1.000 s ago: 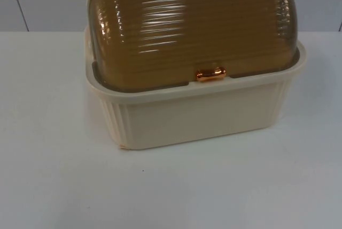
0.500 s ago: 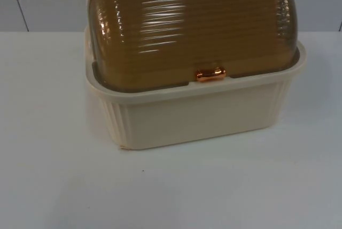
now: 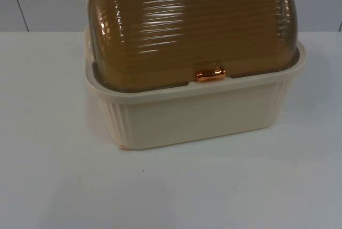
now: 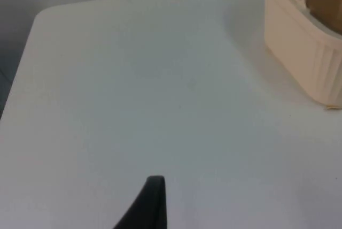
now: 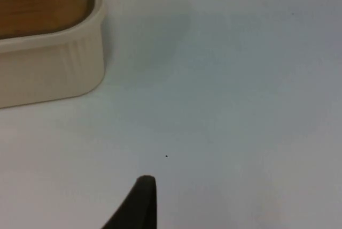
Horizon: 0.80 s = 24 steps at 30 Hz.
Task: Open the box lid with the left hand, place the block into the box with the right hand, then close the box lid with the left hand.
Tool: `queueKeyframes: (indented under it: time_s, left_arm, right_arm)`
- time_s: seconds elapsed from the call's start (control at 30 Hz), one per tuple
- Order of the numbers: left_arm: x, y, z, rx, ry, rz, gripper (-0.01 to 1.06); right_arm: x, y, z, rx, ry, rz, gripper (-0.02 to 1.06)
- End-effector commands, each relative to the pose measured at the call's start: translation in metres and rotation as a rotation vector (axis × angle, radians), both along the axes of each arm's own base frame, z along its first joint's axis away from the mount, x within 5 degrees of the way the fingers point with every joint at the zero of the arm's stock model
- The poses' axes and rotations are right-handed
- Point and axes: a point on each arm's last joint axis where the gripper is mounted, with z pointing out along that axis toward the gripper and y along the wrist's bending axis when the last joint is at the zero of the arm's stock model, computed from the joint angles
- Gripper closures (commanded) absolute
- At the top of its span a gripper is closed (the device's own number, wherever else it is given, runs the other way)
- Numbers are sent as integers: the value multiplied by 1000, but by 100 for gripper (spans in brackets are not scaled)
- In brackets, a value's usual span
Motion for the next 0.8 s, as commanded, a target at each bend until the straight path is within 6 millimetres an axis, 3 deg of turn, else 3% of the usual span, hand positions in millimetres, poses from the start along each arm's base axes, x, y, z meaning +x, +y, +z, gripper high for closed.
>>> queueKeyframes:
  time_s: [0.0, 0.77]
  left_arm:
    - [0, 1, -1, 1, -3, 5, 0]
    - [0, -2, -1, -51, 1, -35, 0]
  right_arm:
    - [0, -1, 1, -10, -18, -13, 0]
    - [0, 1, 2, 22, -19, -5, 0]
